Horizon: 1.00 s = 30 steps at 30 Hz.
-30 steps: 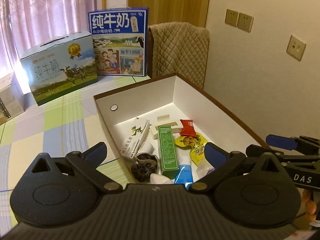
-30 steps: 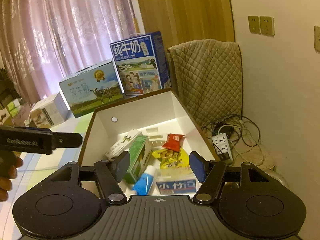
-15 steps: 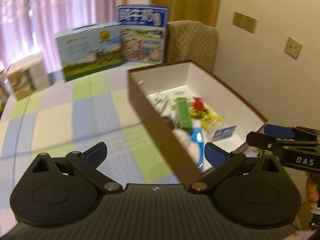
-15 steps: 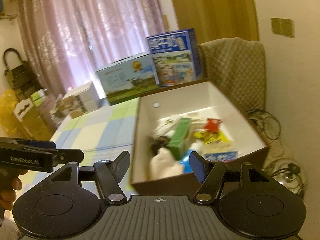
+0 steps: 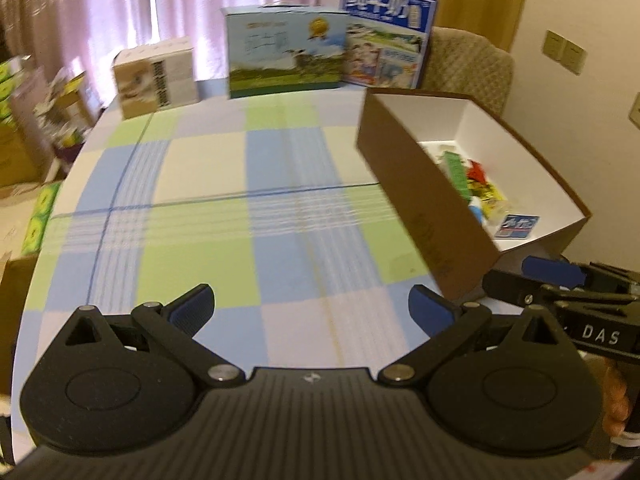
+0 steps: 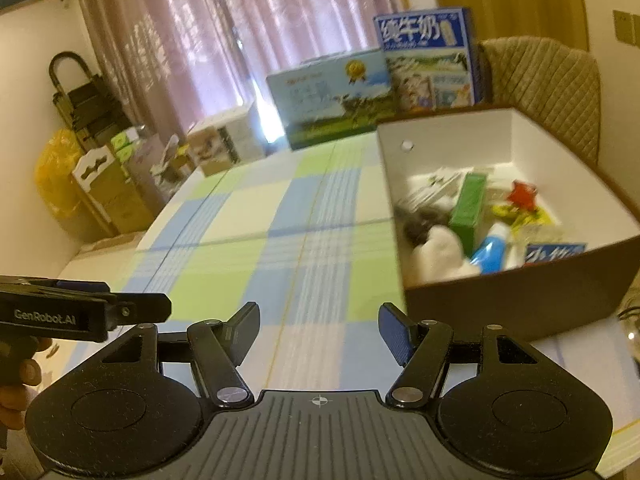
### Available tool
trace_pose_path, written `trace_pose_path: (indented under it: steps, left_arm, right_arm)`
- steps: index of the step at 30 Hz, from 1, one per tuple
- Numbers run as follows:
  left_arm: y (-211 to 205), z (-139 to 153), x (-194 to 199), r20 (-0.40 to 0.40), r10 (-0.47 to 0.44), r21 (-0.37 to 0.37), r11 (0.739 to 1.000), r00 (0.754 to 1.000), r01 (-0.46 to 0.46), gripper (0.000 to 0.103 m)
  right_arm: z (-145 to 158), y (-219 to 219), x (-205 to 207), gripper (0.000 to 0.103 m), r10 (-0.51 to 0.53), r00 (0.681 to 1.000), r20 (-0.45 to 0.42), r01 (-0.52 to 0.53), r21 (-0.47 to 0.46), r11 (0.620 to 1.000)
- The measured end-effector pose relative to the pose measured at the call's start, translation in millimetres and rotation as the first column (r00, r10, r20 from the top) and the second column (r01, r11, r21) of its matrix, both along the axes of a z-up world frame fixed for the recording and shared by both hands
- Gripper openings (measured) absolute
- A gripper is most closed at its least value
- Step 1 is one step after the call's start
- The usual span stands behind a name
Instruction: Organize objects
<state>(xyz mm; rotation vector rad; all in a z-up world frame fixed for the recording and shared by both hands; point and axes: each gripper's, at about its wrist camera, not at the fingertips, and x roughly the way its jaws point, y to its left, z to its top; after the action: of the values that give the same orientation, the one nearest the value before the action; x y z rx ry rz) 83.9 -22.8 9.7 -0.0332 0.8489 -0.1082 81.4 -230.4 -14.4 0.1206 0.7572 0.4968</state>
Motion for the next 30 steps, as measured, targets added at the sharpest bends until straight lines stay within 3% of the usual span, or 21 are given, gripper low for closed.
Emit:
trace_pose_path:
  steps: [13, 30]
  left_arm:
    - [41.8, -43.3, -29.7, -0.087, 0.136, 0.021, 0.991, 0.987, -0.135, 0.102]
    - [56.1, -80.1, -37.3, -0.130, 0.139, 0.033, 0.990, 0.982, -0.135, 0.102]
  right_arm:
    - [-48.2, 28.6, -10.3, 0.063, 0.041, 0.997, -0.071, -0.045, -0.064, 0.997]
    - [-69.6, 46.5, -20.8, 0.063, 0.077, 0.994, -0.074, -0.089, -0.160, 0.983]
